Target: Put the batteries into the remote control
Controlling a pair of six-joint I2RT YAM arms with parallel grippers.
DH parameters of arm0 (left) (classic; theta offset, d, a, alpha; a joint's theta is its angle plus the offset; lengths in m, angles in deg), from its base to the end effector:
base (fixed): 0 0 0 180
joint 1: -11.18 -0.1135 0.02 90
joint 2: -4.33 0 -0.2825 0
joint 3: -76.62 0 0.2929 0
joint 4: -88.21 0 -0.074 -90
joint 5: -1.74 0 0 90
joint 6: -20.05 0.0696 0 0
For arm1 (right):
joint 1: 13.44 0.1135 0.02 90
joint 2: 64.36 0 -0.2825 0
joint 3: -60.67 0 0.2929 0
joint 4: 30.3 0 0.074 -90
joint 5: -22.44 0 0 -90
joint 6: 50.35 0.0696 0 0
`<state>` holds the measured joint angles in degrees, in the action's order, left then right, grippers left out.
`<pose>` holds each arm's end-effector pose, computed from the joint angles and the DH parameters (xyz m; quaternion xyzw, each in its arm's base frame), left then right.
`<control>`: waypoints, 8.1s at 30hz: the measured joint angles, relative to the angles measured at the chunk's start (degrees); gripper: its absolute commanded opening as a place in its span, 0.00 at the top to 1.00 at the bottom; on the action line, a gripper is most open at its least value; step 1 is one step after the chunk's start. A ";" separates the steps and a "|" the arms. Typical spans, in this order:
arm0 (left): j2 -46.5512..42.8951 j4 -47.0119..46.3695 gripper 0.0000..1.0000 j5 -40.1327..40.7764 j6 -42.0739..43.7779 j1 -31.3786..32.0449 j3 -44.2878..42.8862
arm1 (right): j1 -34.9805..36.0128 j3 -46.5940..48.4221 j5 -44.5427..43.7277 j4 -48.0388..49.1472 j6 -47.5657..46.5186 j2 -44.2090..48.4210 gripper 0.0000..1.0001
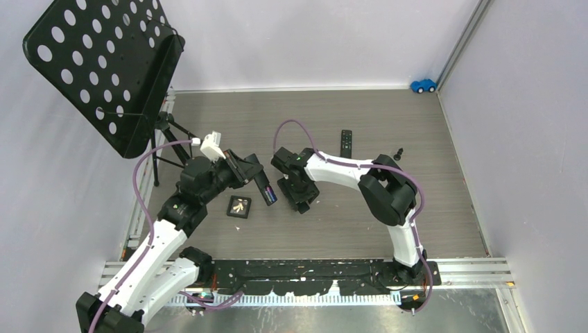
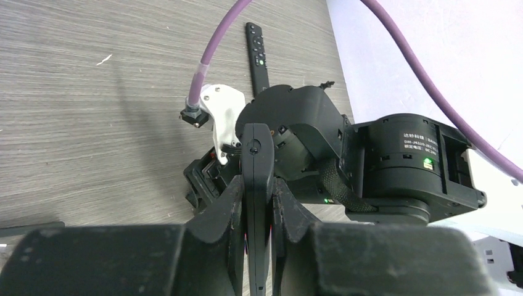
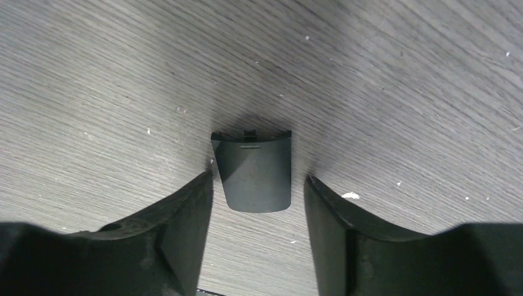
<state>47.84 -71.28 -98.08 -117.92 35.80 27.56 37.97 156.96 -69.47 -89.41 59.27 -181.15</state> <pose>0.2172 -0.1126 0.2995 -0.1089 0.7844 -0.4139 0.4489 0.2810 0.3484 0.1219 -0.2713 0.9581 0.0391 0.0833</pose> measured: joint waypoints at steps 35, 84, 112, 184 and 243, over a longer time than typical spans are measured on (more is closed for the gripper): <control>26.12 -21.29 1.00 -18.25 0.48 5.01 0.42 | -3.06 -30.91 -7.56 4.37 17.03 23.52 0.42; 35.39 -31.76 1.00 -15.23 -5.75 6.23 -0.09 | -1.62 -27.74 0.17 15.17 15.85 43.25 0.68; 35.58 -24.20 1.00 -16.68 -11.10 6.21 -3.82 | 0.26 -23.98 8.04 15.74 10.97 36.94 0.59; 29.22 -31.26 1.00 -23.82 -29.59 5.27 1.53 | 0.48 -25.07 3.91 22.21 18.80 44.24 0.14; 20.33 -42.23 1.00 4.92 -43.30 9.92 5.01 | -1.40 -55.87 -5.57 82.68 62.40 55.63 0.87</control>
<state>68.16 -113.51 -93.16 -161.21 45.72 32.57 36.58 101.09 -75.04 -6.72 121.67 -125.52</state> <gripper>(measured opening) 0.167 0.244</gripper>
